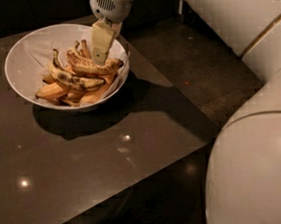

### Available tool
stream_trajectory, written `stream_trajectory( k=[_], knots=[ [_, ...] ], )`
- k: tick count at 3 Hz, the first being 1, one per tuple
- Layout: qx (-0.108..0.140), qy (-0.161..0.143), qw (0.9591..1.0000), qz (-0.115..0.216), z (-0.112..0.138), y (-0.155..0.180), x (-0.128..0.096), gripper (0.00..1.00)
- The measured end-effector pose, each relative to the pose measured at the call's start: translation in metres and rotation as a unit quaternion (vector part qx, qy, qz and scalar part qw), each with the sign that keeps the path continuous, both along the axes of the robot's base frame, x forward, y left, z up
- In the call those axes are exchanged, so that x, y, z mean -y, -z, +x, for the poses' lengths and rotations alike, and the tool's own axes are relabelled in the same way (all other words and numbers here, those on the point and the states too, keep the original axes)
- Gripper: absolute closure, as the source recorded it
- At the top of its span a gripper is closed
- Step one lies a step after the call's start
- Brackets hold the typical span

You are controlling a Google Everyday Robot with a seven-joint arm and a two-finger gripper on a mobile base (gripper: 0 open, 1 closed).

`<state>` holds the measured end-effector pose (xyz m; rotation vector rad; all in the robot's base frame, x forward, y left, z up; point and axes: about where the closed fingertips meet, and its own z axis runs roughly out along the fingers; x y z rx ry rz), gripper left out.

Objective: Pick banana from white bowl

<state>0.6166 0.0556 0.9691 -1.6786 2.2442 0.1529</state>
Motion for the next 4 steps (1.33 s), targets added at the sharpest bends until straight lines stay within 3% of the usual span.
stream_trajectory(
  k=[4],
  knots=[
    [-0.02, -0.028, 0.9992, -0.018, -0.008, 0.022, -0.025, 0.38]
  ],
)
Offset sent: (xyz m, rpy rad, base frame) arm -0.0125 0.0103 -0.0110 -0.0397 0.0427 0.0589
